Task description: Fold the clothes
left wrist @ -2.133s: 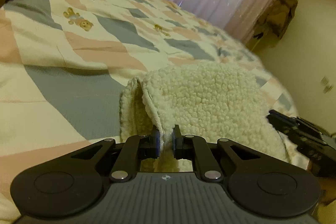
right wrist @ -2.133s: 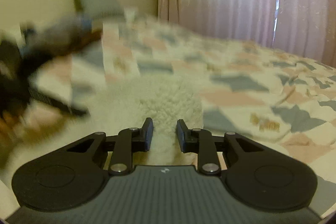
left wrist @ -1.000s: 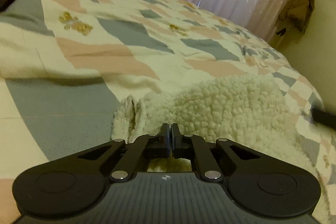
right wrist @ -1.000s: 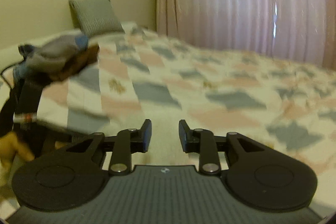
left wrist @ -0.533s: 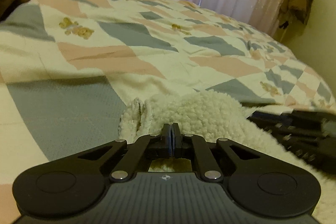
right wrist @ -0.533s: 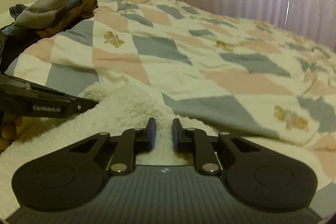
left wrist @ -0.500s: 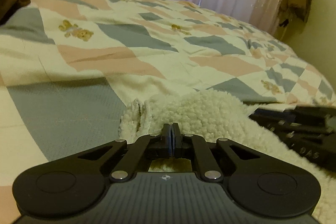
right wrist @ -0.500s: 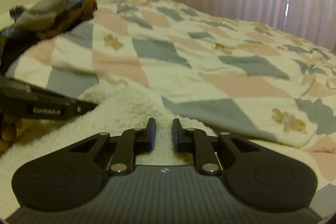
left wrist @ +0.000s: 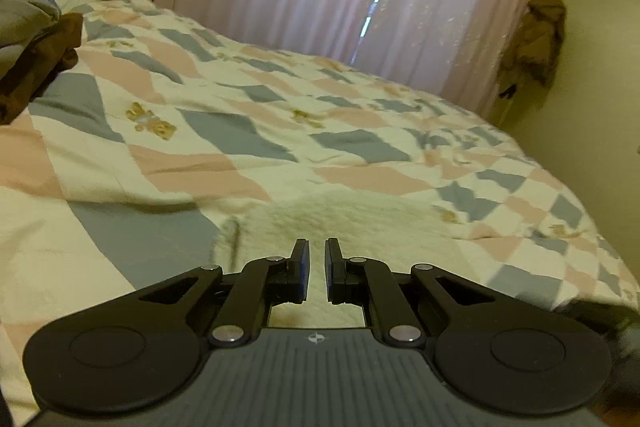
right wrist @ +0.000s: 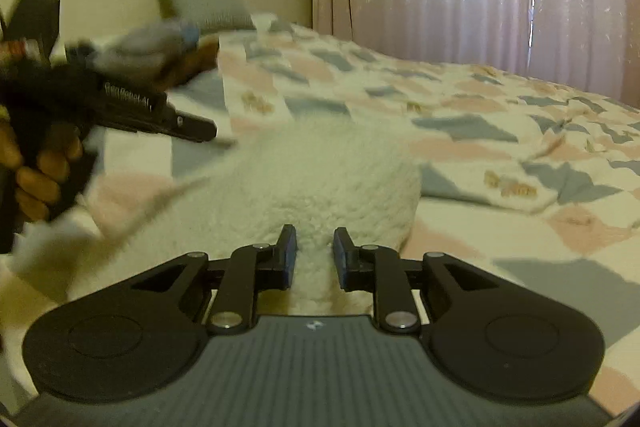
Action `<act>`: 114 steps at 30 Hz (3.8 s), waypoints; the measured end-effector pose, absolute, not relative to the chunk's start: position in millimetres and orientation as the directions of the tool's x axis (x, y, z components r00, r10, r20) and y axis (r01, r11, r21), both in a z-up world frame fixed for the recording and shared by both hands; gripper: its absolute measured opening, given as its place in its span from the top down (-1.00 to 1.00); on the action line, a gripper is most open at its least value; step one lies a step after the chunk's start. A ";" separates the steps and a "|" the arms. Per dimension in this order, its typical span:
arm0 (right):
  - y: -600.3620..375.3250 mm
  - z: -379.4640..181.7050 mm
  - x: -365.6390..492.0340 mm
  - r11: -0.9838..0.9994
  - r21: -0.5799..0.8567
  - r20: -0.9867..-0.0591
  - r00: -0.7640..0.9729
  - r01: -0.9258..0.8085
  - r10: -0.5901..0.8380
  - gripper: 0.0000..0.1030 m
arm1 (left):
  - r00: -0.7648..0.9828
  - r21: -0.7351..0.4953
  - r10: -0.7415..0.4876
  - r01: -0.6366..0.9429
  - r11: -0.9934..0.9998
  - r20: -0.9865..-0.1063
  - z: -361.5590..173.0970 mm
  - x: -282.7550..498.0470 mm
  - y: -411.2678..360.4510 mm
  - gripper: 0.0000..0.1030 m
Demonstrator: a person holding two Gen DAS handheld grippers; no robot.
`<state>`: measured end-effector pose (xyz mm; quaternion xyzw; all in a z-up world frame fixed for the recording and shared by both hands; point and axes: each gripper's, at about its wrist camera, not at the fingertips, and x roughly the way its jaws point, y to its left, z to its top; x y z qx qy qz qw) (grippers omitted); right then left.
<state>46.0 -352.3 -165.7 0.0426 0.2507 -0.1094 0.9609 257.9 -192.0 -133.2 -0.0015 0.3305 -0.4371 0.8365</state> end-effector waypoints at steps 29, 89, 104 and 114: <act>-467.3 -94.6 95.5 0.982 0.184 -0.531 0.844 0.034 0.070 0.58 | 0.427 -0.288 -0.455 0.400 0.870 -0.782 -108.3 180.1 -188.3 0.72; -586.6 -168.4 360.9 0.766 0.581 -0.784 0.063 -0.275 0.617 0.94 | 0.513 -0.254 -0.315 0.187 0.949 -0.799 -168.2 293.8 -271.4 0.68; -518.5 -235.7 396.5 0.445 0.851 -0.517 -0.588 -0.279 0.622 0.94 | 0.577 -0.164 -0.245 0.189 0.968 -0.779 -178.7 285.9 -274.3 0.69; -576.9 -214.6 360.5 0.664 0.662 -0.749 -0.293 -0.348 0.594 0.77 | 0.567 -0.126 -0.187 0.146 0.981 -0.802 -186.4 291.6 -276.6 0.80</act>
